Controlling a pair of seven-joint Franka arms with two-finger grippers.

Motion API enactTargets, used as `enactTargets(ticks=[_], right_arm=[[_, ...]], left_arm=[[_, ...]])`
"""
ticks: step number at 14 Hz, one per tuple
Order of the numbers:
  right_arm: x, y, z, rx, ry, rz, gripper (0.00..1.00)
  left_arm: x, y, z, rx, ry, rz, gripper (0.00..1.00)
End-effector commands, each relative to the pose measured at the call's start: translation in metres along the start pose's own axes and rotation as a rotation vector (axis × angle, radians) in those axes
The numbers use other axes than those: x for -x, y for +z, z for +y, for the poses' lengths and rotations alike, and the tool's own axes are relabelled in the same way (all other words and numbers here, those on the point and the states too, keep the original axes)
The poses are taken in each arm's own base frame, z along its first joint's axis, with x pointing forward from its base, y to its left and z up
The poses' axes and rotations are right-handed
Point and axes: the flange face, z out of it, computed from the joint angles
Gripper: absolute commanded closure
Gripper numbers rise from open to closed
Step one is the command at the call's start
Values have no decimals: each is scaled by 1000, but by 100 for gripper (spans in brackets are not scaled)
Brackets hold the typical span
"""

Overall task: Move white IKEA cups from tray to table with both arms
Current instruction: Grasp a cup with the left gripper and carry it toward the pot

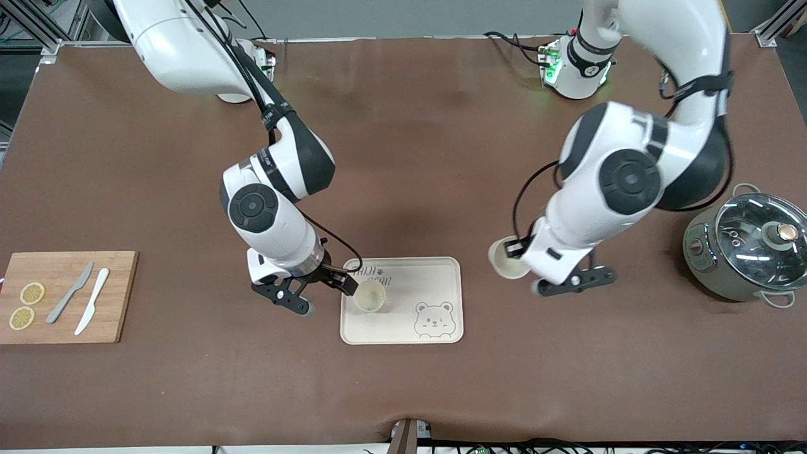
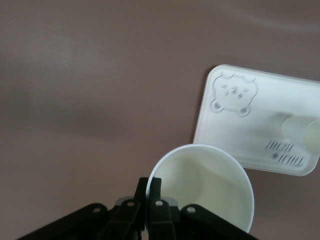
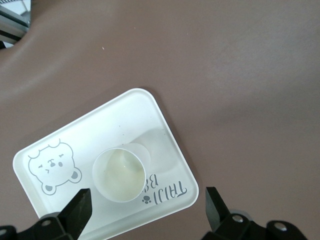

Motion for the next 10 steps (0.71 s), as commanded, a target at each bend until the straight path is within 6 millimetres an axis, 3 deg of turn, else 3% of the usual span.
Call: enactTargets(ticks=[1,4,7,10], right_arm=[[6,13,-11,8,-3,16,0],[7,34,-13,-2,-5,15,0],[11,49,-17,-13,-14,20,0],[11,63,-14,-5,-16,16,0]], left_arm=[[32,-4,-68,21,74,-24,100],[56,7,-139,38,126,19,100],[87,35,-183,42,182,55,100],[124,85,-209,50,195,143,100]])
